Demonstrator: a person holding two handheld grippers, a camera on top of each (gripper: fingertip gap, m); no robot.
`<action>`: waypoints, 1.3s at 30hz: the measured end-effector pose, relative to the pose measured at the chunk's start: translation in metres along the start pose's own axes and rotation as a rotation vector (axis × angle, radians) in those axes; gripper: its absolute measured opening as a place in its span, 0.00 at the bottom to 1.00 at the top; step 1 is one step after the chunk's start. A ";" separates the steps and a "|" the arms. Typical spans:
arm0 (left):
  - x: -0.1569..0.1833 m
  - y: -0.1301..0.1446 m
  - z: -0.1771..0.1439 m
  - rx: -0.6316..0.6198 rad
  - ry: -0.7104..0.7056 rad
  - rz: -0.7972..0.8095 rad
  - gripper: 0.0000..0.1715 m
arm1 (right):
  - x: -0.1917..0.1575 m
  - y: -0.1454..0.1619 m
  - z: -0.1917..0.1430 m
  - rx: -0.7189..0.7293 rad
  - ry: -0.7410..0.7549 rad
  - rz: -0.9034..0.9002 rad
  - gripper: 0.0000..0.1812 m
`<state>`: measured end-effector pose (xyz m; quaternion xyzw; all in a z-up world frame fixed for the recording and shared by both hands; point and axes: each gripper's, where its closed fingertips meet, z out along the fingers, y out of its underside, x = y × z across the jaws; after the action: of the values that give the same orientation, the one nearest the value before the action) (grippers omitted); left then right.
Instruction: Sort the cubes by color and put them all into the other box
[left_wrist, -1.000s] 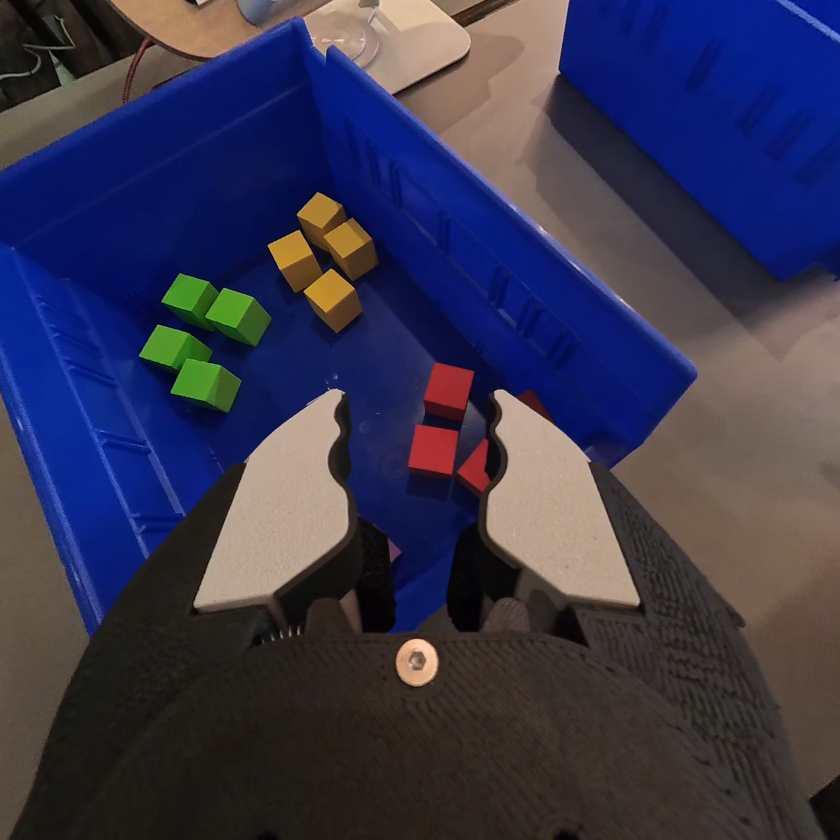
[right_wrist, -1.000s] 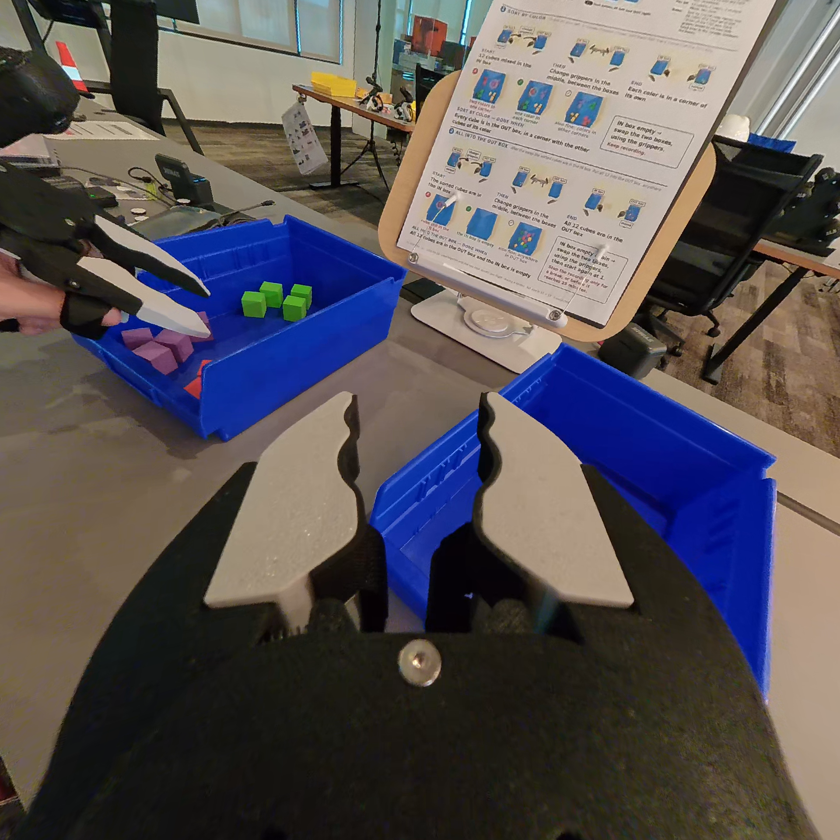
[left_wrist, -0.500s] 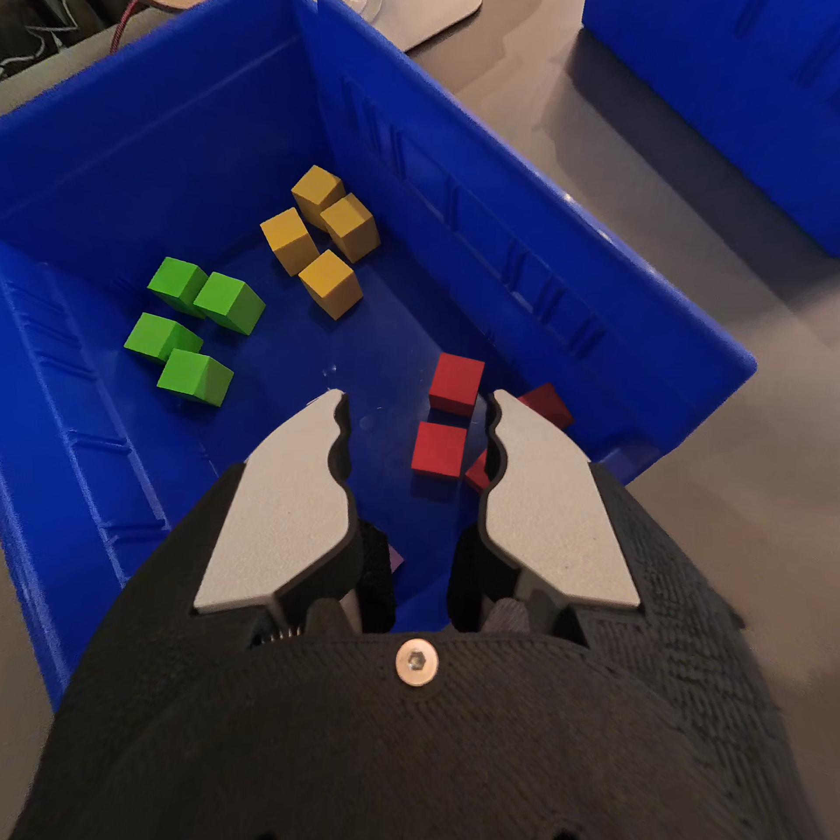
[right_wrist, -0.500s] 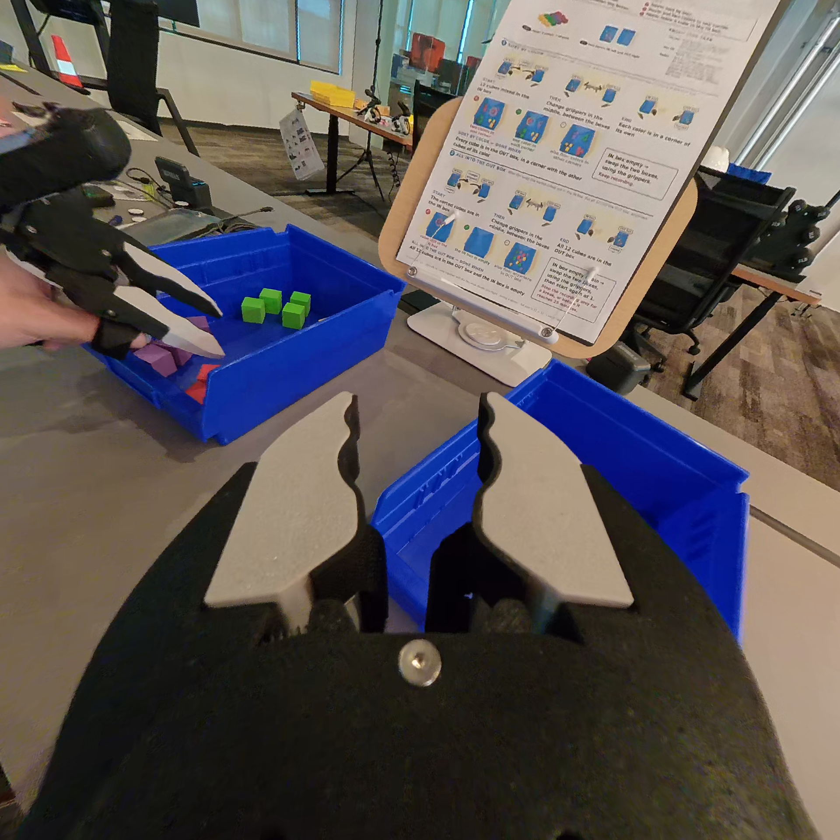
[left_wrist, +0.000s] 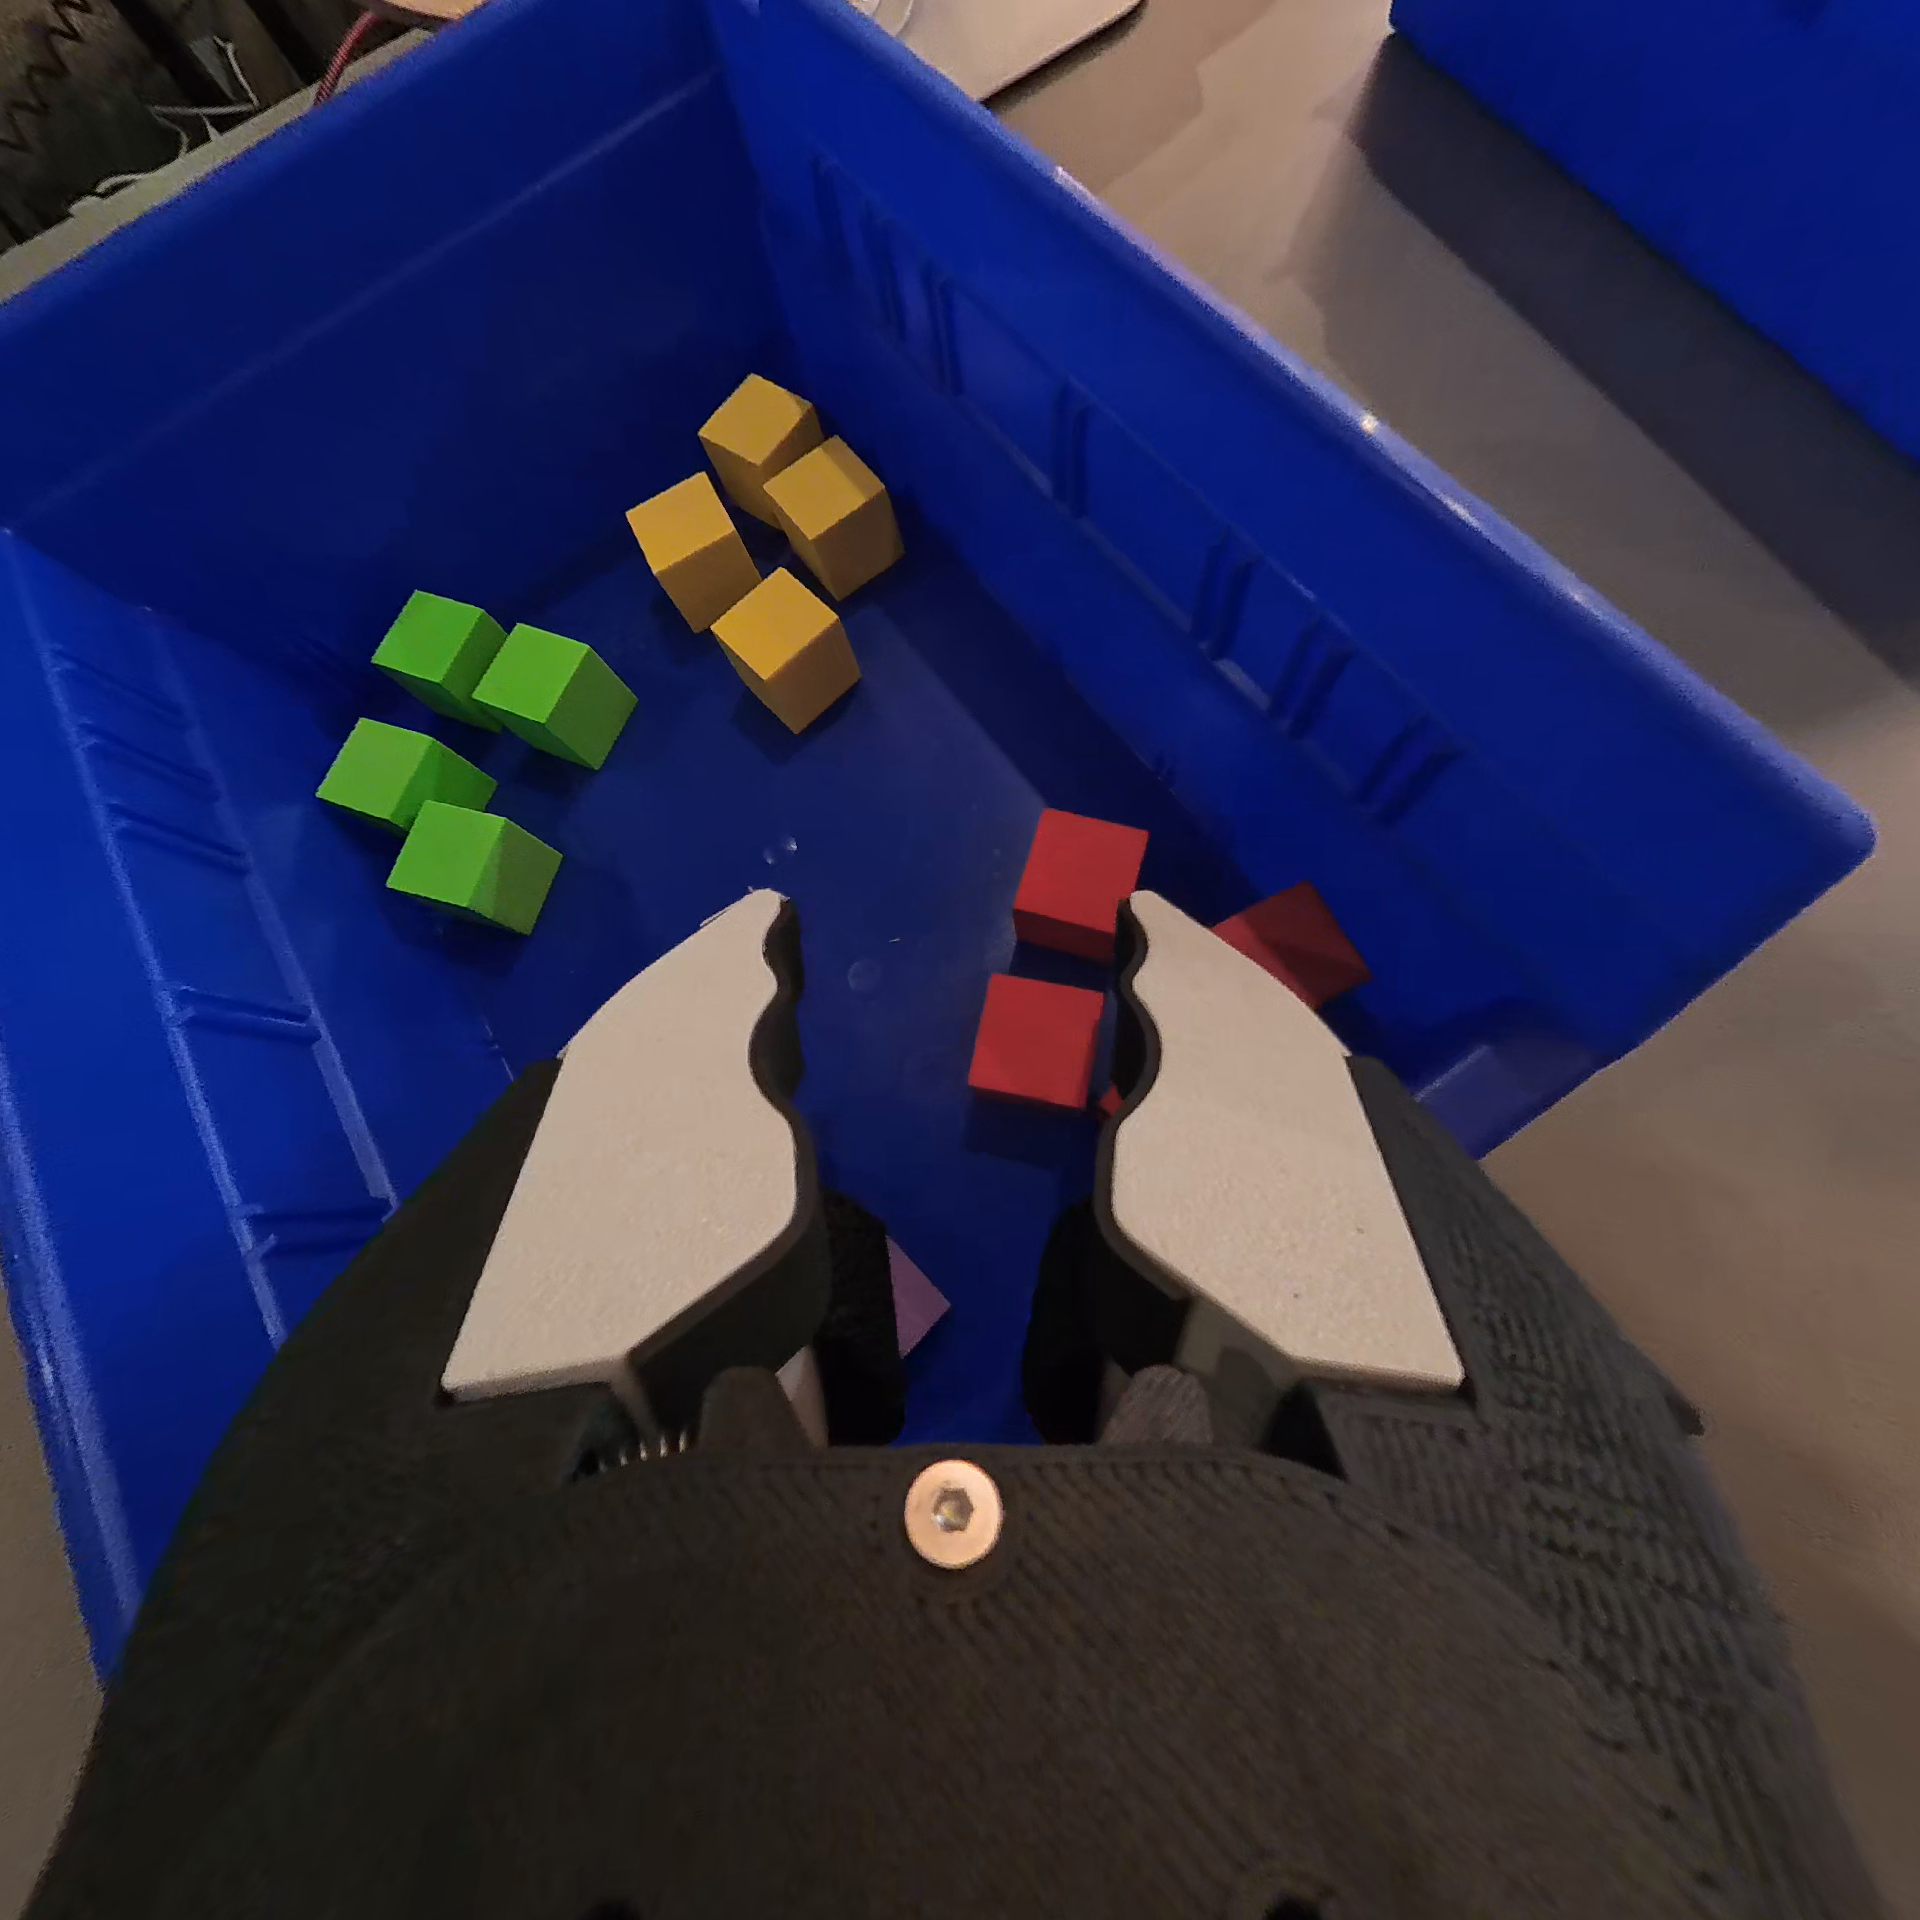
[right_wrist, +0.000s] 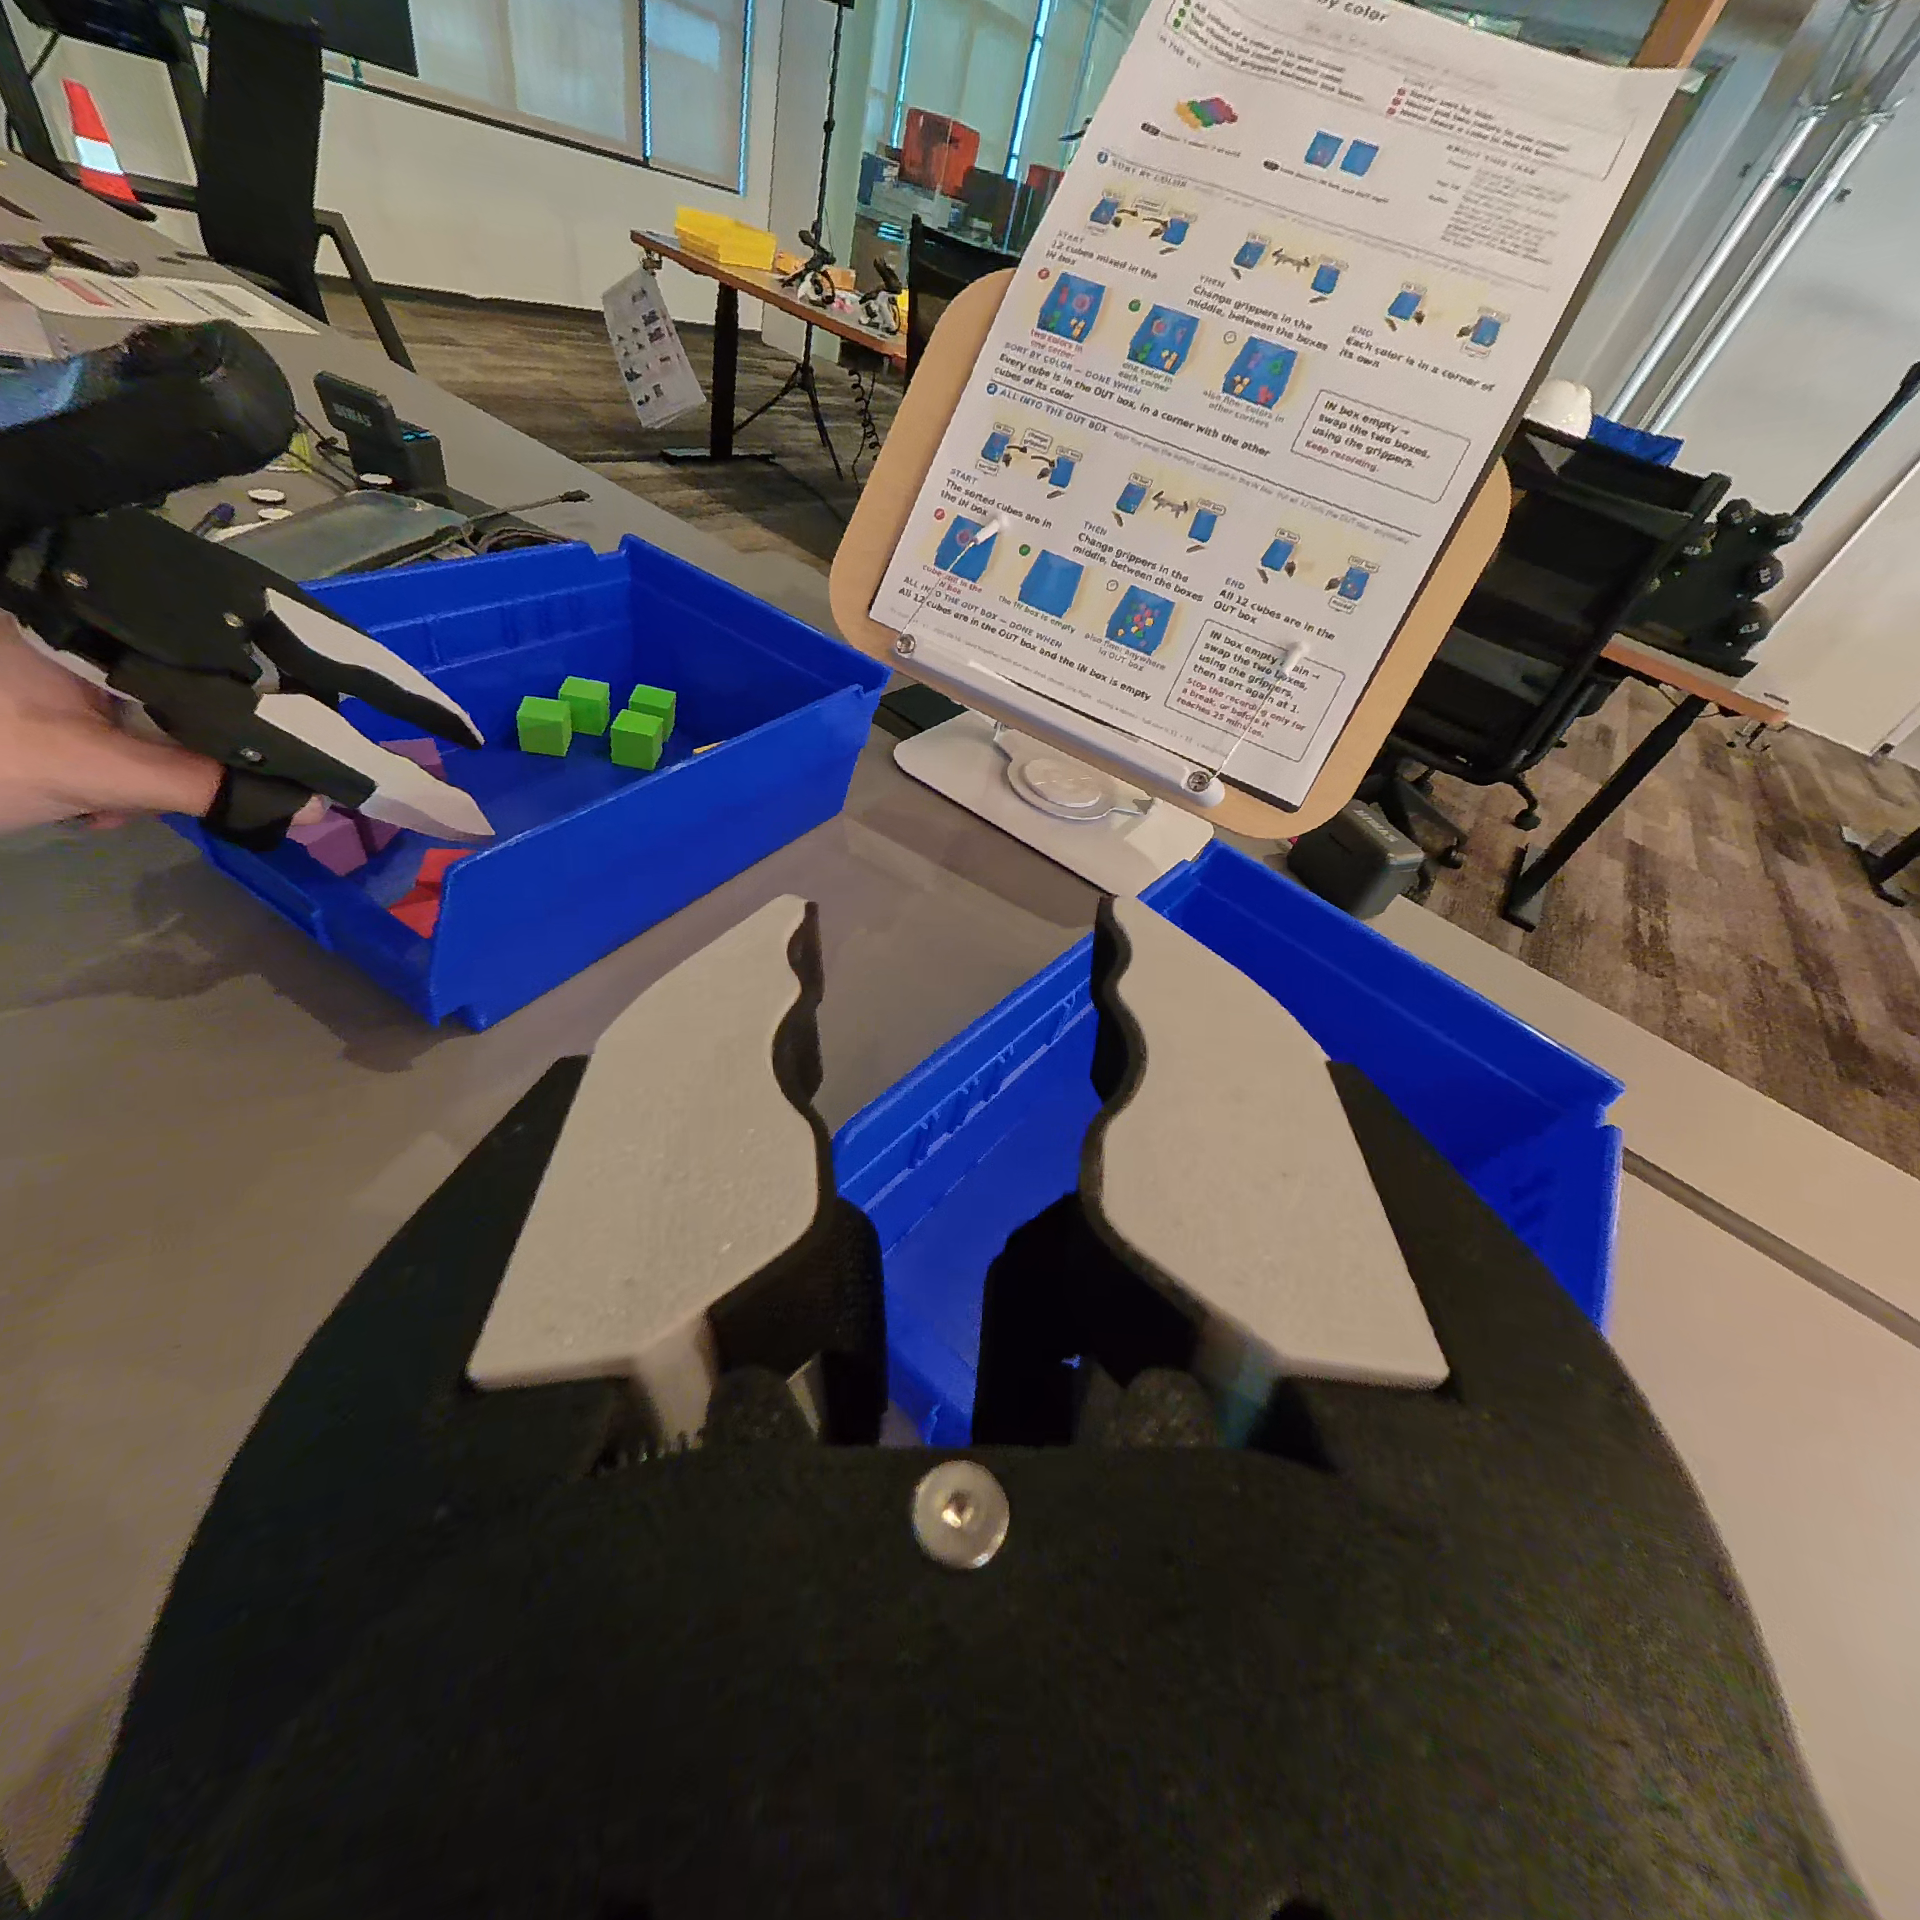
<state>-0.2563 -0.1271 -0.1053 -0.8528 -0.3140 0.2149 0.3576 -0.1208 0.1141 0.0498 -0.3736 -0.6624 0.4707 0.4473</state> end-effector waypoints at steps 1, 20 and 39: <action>0.000 0.001 0.001 -0.003 0.003 -0.001 0.35 | 0.000 0.001 0.000 -0.002 -0.001 0.000 0.28; 0.002 -0.003 0.000 0.016 0.001 0.049 0.35 | -0.002 -0.001 0.000 -0.004 0.001 -0.011 0.28; 0.015 0.024 0.051 -0.399 0.092 0.141 0.21 | 0.005 -0.014 -0.013 0.046 0.005 0.025 0.27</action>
<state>-0.2665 -0.1057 -0.1592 -0.9355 -0.2732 0.1336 0.1797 -0.1117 0.1187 0.0663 -0.3724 -0.6456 0.4905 0.4515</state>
